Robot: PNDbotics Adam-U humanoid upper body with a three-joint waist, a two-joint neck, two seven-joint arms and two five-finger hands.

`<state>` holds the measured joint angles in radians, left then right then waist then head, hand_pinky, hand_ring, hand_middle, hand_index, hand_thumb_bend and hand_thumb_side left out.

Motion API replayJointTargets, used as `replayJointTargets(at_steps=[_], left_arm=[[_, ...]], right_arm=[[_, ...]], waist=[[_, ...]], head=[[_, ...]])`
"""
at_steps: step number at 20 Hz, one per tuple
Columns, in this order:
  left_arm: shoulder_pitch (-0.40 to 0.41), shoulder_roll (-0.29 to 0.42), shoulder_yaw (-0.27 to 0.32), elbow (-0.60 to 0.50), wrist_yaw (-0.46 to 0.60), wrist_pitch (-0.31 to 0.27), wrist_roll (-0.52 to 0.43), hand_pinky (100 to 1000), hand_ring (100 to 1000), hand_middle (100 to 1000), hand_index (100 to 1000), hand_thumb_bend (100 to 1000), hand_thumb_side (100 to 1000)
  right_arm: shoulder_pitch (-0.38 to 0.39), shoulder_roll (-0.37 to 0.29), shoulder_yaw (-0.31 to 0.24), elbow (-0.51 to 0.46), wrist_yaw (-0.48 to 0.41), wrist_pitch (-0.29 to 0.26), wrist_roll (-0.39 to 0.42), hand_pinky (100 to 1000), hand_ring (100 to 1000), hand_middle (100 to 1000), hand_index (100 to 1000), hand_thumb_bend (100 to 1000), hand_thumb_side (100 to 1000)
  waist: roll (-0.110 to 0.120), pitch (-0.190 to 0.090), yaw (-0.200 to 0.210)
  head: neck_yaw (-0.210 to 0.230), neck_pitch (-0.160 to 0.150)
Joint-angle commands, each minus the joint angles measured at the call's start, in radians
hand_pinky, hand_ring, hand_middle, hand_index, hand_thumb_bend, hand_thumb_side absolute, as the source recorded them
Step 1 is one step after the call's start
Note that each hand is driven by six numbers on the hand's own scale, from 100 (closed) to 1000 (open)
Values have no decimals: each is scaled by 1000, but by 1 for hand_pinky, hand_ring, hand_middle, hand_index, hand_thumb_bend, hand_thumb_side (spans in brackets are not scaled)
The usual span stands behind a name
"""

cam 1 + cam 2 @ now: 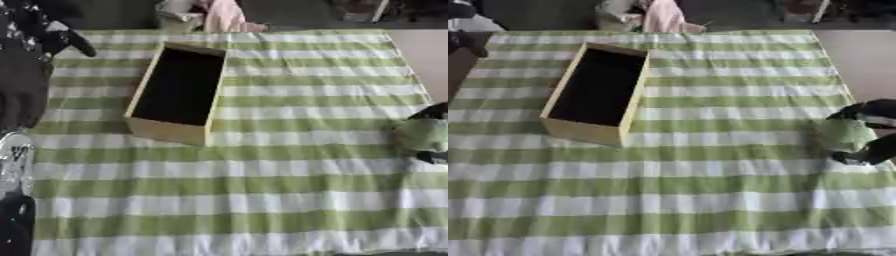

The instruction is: Pick up objects on the table and place them in the box.

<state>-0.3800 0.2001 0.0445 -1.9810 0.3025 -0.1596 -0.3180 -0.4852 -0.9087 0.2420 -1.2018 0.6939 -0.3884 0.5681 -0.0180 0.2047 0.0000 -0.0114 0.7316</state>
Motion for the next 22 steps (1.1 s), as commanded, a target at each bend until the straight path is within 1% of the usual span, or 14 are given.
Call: replayJointTargets(at_steps=[1,2,3,5,6,10,13,19,22], left_arm=[[-9,3,-2,-19,3,1,-7,506,753,710,791,100,741],[-9,2,-2,-19,3,1,-8,506,753,710,791,100,742],[-9,2,-2,-19,3,2,-9,506,754,711,791,100,742],[-8,2,-2,-19,3,2,-11,506,754,711,792,100,743],[-8,1,-2,-19,3,3,-12,506,754,711,792,100,743],[-6,0,-3,-19,2,6,-18,505,755,712,792,100,744],[-7,0,-2,-19,1,6,-20,506,756,713,792,100,743],[-8,3,-1,-19,-2,2,-22,507,756,714,792,100,737],[-8,5,-3,-19,-4,1,-22,507,757,714,793,100,735]], right_arm=[[-10,-14,1,9,3,15,-17,832,727,636,860,312,638],[-10,-11,2,8,1,21,-24,827,721,626,847,310,635],[-10,-9,2,8,-1,29,-34,818,710,611,813,296,618],[-11,-6,3,6,-3,44,-54,812,689,590,795,296,585],[-11,-5,4,7,-3,50,-63,812,689,589,794,294,583],[-11,1,2,15,-14,76,-95,817,686,582,783,221,556],[-10,-8,-6,2,-26,85,-109,827,690,580,782,197,535],[-6,-47,-46,-82,-44,105,-115,876,717,604,800,180,486],[-22,-65,-69,-139,-47,114,-108,900,737,621,812,171,455]], waist=[[1,-9,-1],[1,-9,-1],[2,-8,-1],[2,-8,-2],[1,-8,-2],[2,-6,-2],[2,-7,-4],[-1,-14,-6],[-3,-19,-7]], head=[[-3,-9],[-4,-10],[-3,-10],[-4,-10],[-4,-10],[-2,-10],[-1,-8],[2,-6],[1,-6]])
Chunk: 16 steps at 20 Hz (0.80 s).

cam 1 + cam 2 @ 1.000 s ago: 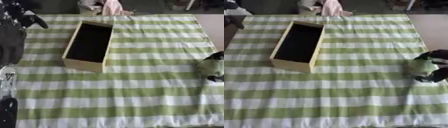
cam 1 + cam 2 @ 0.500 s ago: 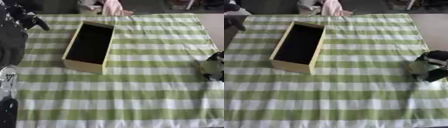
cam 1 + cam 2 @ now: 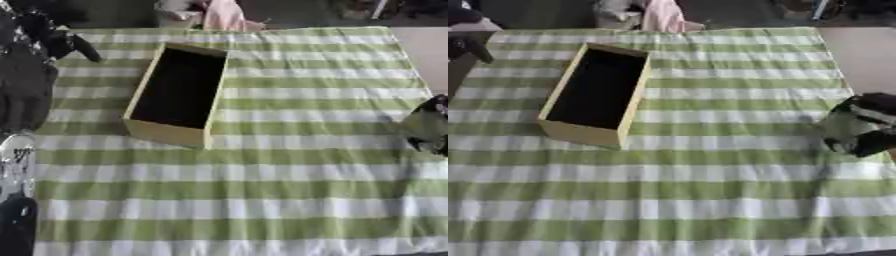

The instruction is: Pick up objects on the table and place them in the box.

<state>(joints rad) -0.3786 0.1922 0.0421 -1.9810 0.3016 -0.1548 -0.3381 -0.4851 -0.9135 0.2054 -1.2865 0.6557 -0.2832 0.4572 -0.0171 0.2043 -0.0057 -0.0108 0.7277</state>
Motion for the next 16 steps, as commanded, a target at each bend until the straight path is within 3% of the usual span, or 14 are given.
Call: replayJointTargets(at_steps=[1,9,13,16], left_arm=[[-9,13,-1,-19,-3,-3,-3,507,757,715,793,100,734],[-7,10,-4,-19,-3,-2,-7,508,758,716,793,100,731],[-7,8,-7,-19,-2,-3,-9,509,758,716,793,100,729],[-7,6,-8,-19,0,-3,-9,510,758,717,793,100,727]], right_arm=[[-30,-63,-36,-69,-10,11,8,908,743,626,817,170,439],[-163,-49,-21,-143,-33,7,71,936,761,644,829,145,426],[-287,13,22,-124,-38,-12,118,943,760,645,827,135,423],[-393,95,49,-85,-25,-32,140,940,757,651,825,128,417]], waist=[[-4,-20,-1],[-10,-29,9],[-14,-36,18],[-16,-40,25]], head=[[0,-2],[-5,3],[-12,5],[-18,6]])
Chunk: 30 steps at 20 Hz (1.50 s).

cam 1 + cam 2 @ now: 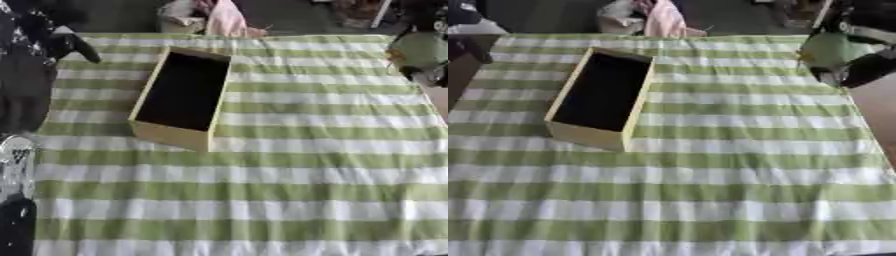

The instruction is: Pick up objects on the table and place them in the box.

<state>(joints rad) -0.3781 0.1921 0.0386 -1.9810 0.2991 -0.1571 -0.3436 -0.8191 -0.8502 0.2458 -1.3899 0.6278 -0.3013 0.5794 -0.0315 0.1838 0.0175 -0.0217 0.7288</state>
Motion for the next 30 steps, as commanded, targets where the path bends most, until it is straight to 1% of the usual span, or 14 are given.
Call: replayJointTargets(at_steps=[1,7,12,18,23,25,30], left_arm=[[-7,5,-5,-19,3,-1,-4,510,758,717,793,100,727],[-9,-3,-6,-19,6,-2,-2,512,759,718,792,100,724],[-14,-10,-6,-19,10,-5,1,514,759,717,792,100,720],[-21,-16,-5,-19,13,-13,8,516,759,717,791,100,714],[-27,-22,-5,-19,20,-22,15,518,759,717,791,100,711],[-27,-24,-5,-19,22,-24,16,518,759,717,791,100,711],[-32,-28,-8,-19,28,-29,15,519,759,717,790,100,709]], right_arm=[[-87,56,14,35,9,-21,23,939,757,654,825,122,420],[-257,253,34,165,57,-66,68,932,756,662,824,100,437],[-340,376,35,259,118,-100,74,944,757,662,822,100,426],[-393,509,19,334,227,-118,34,948,754,660,821,100,407],[-409,611,-8,367,364,-106,-24,967,755,657,817,100,398],[-410,641,-19,393,412,-102,-47,962,754,656,817,100,399],[-414,695,-34,447,490,-105,-93,971,756,657,818,100,390]], waist=[[-1,-20,3],[-2,-26,21],[-4,-29,35],[0,-29,47],[6,-27,57],[7,-27,60],[7,-23,69]], head=[[-7,5],[-26,10],[-40,6],[-62,3],[-86,3],[-93,2],[-97,2]])
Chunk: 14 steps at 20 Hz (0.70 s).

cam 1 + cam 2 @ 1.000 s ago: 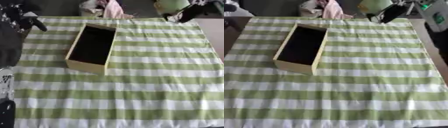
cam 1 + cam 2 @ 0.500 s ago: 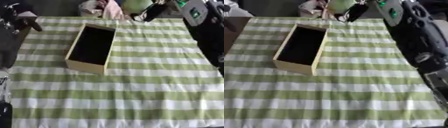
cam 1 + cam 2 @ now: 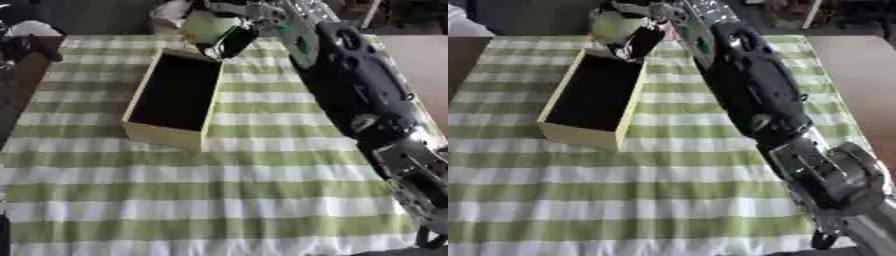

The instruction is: Pick up objects on the table and place them in the box.

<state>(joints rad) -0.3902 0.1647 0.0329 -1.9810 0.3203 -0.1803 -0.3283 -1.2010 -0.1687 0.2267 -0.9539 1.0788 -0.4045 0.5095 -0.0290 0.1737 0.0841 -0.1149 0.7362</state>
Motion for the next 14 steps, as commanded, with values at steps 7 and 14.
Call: replayJointTargets(at_steps=[7,14], left_arm=[[-28,-5,-6,-19,17,-10,-8,516,759,717,790,100,710],[-30,-10,-8,-19,22,-7,-14,514,760,718,790,100,713]], right_arm=[[-41,77,-35,58,149,10,-88,973,754,655,816,100,381],[-26,115,-44,107,206,4,-125,963,752,652,813,100,398]], waist=[[6,-3,20],[5,4,26]], head=[[-17,-10],[-19,-18]])
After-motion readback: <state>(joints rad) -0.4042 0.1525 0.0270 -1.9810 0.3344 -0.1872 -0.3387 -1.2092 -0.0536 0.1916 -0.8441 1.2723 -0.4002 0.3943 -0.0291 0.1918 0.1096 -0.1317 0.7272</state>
